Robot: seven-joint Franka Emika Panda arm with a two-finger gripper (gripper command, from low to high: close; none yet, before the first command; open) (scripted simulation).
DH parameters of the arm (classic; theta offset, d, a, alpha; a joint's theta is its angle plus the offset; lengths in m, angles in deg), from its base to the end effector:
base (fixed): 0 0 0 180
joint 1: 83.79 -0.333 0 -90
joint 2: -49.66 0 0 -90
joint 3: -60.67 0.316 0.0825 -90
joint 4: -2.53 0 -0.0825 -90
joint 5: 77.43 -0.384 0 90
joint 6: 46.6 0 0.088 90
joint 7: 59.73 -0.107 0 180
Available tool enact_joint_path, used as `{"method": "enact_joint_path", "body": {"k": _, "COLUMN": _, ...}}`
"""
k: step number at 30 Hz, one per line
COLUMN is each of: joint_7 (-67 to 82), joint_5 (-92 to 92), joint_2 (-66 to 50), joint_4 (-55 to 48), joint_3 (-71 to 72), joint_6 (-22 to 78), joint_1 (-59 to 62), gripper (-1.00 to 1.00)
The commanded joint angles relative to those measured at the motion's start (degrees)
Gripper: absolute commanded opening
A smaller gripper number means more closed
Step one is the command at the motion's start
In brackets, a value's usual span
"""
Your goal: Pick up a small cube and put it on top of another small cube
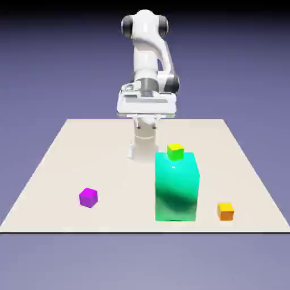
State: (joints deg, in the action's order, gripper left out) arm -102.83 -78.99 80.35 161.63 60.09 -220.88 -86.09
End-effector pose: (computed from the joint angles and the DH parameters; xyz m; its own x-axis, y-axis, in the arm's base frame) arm 0.3998 0.0098 0.4615 0.5186 -0.6895 0.5056 -0.4654 -0.7237 -0.5095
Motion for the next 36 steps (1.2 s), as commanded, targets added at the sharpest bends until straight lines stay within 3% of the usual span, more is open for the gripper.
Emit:
{"method": "enact_joint_path", "body": {"k": 1, "joint_7": -1.27, "joint_5": 0.18, "joint_2": -2.08, "joint_4": -1.53, "joint_3": 0.79, "joint_6": 0.87, "joint_1": -0.22, "gripper": 0.0}}
{"method": "enact_joint_path", "body": {"k": 27, "joint_7": -35.16, "joint_5": 7.85, "joint_2": -56.07, "joint_4": -40.47, "joint_3": 23.68, "joint_6": 25.32, "joint_1": -3.67, "gripper": 0.0}}
{"method": "enact_joint_path", "body": {"k": 32, "joint_7": -43.47, "joint_5": 15.24, "joint_2": -66.23, "joint_4": -46.27, "joint_3": 32.58, "joint_6": 33.7, "joint_1": 0.51, "gripper": 0.0}}
{"method": "enact_joint_path", "body": {"k": 36, "joint_7": -47.46, "joint_5": 25.2, "joint_2": -67.54, "joint_4": -44.69, "joint_3": 40.68, "joint_6": 40.48, "joint_1": 8.36, "gripper": 0.0}}
